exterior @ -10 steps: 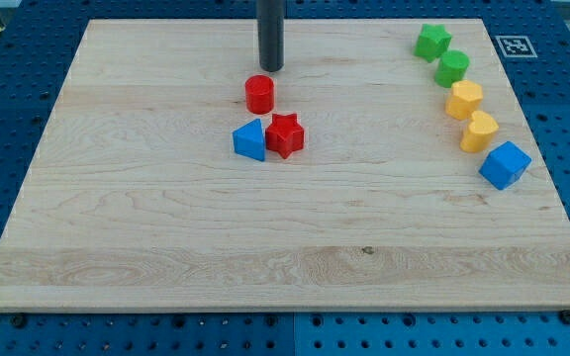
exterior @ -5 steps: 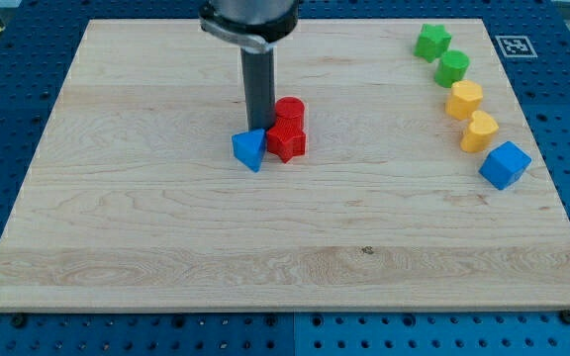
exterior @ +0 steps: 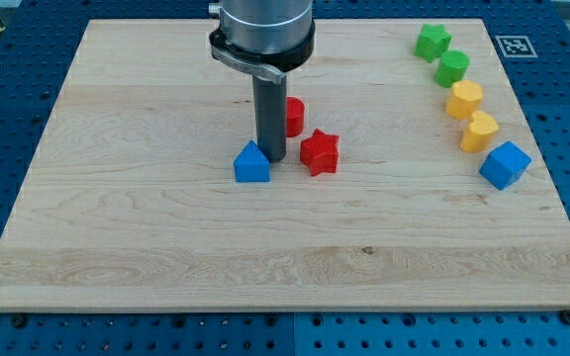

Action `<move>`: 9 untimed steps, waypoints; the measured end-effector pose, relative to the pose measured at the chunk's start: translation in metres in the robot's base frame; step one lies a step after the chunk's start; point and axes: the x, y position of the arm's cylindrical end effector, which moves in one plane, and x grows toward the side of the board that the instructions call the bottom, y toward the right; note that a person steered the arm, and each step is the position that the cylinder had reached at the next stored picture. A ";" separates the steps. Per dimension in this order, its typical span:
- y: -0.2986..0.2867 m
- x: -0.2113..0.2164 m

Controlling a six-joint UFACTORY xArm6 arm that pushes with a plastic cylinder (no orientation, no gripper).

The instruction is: Slide the red star to the bottom of the cube

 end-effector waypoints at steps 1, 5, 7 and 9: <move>0.001 -0.014; 0.036 0.000; 0.037 -0.029; 0.062 0.001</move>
